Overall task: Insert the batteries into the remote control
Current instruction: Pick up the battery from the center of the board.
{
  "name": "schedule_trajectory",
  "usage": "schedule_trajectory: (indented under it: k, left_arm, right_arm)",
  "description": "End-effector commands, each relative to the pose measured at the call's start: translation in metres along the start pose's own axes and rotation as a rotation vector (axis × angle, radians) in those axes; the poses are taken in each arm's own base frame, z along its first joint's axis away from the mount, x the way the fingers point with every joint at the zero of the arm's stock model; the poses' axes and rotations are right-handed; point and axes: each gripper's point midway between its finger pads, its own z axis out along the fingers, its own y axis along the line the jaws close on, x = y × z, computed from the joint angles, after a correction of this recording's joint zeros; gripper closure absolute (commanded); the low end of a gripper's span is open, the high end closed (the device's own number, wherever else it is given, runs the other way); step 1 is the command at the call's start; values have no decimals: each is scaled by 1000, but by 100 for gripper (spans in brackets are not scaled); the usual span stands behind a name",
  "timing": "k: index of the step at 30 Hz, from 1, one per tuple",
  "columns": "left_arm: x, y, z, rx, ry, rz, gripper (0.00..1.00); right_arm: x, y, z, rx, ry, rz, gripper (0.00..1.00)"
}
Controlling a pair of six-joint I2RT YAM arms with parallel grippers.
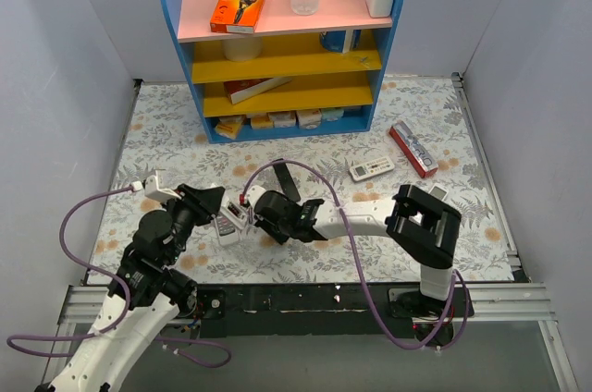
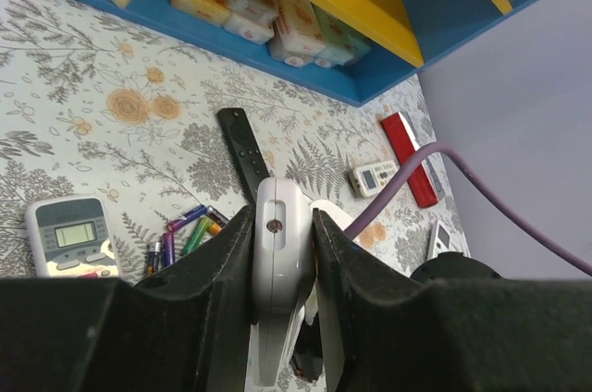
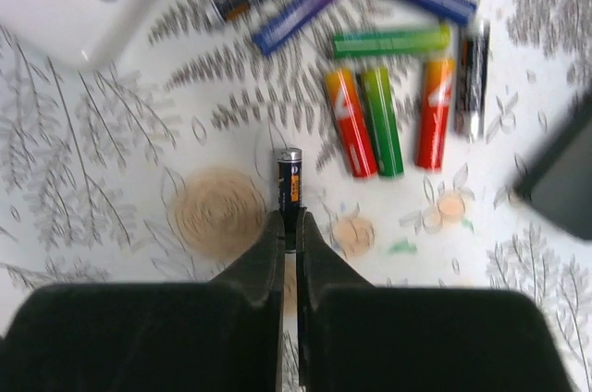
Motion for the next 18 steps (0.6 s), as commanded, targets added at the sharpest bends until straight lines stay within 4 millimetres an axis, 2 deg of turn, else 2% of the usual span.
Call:
schedule_trajectory:
  k: [1,7,10,11,13,14,16,18]
  left_arm:
    - [9,-10,8,57,31,-13,100]
    - [28,-22,20,130,99,-22,100]
    - [35,-34,23,200,124,-38,100]
    - [35,-39,26,225,122,-46,100]
    - [45,-47,27,275,163,-53,100]
    - [45,-53,30,304,165,-59,100]
    - [54,-59,30,346,205,-69,100]
    - [54,-68,33,390,207,-94,100]
  right_arm:
    - [22,-11,-26,47,52,11,99]
    - [35,-22,-59,79,64,45,99]
    - [25,-28,-82,98,35,58,99]
    - [13,-29,-94,95,-4,67,99]
    - [7,-34,-108,117,-20,75,99]
    - [-6,-36,-120,120,-56,85,99]
    - [-16,-39,-132,131,-82,92,99]
    - [-33,-39,-150,119,-131,104,99]
